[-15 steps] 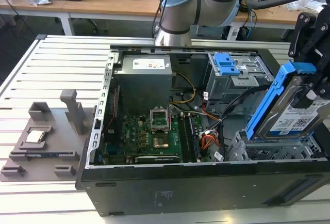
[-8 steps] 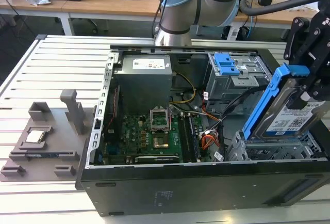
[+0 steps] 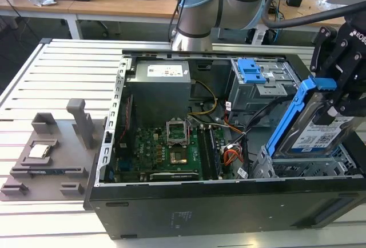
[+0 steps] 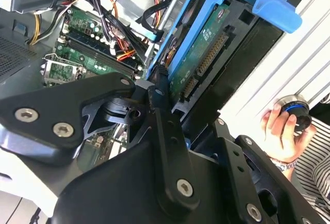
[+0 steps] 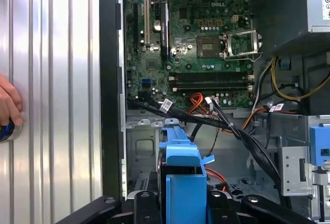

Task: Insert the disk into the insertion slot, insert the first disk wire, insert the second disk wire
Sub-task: 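Insert the disk into the insertion slot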

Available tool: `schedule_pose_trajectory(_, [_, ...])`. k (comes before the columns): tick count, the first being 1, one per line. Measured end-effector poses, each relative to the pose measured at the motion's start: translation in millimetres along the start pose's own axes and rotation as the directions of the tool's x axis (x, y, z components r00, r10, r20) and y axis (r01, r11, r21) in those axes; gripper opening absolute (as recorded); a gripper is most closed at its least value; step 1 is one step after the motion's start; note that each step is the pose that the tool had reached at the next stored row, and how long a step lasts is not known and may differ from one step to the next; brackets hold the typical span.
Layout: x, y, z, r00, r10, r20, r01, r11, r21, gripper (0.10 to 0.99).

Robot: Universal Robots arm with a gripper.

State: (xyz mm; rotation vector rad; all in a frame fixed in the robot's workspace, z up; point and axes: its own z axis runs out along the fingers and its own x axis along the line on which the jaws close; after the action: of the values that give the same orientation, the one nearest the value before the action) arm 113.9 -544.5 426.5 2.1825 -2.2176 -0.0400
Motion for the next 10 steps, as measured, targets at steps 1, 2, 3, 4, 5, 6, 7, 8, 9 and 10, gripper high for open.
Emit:
schedule_pose_trajectory(1, [0.0, -0.1, 1.3, 1.0, 0.0, 0.0, 0.0, 1.0, 0.0, 0.361])
schedule_pose_trajectory(2, [0.0, -0.1, 3.3, 1.0, 0.0, -0.0001, 0.0, 1.0, 0.0, 0.361])
schedule_pose_trajectory(3, [0.0, -0.2, 5.5, 1.0, 0.0, -0.0001, 0.0, 1.0, 0.0, 0.361])
schedule_pose_trajectory(4, [0.0, -0.3, 7.3, 1.0, 0.0, -0.0001, 0.0, 1.0, 0.0, 0.361])
schedule_pose_trajectory(5, [0.0, -0.3, 8.7, 1.0, 0.0, -0.0001, 0.0, 1.0, 0.0, 0.361])
schedule_pose_trajectory(6, [0.0, -0.4, 9.9, 1.0, 0.0, 0.0, 0.0, 1.0, 0.0, 0.361])
schedule_pose_trajectory(7, [0.0, -0.5, 12.0, 1.0, 0.0, 0.0001, 0.0, 1.0, 0.0, 0.361])
schedule_pose_trajectory(8, [-0.1, -0.6, 14.0, 1.0, 0.0, 0.0, 0.0, 1.0, 0.0, 0.361])
schedule_pose_trajectory(9, [0.0, -0.6, 15.0, 1.0, 0.0, 0.0001, 0.0, 1.0, 0.0, 0.361])
schedule_pose_trajectory(10, [0.0, -0.6, 16.0, 1.0, 0.0, 0.0, 0.0, 1.0, 0.0, 0.361])
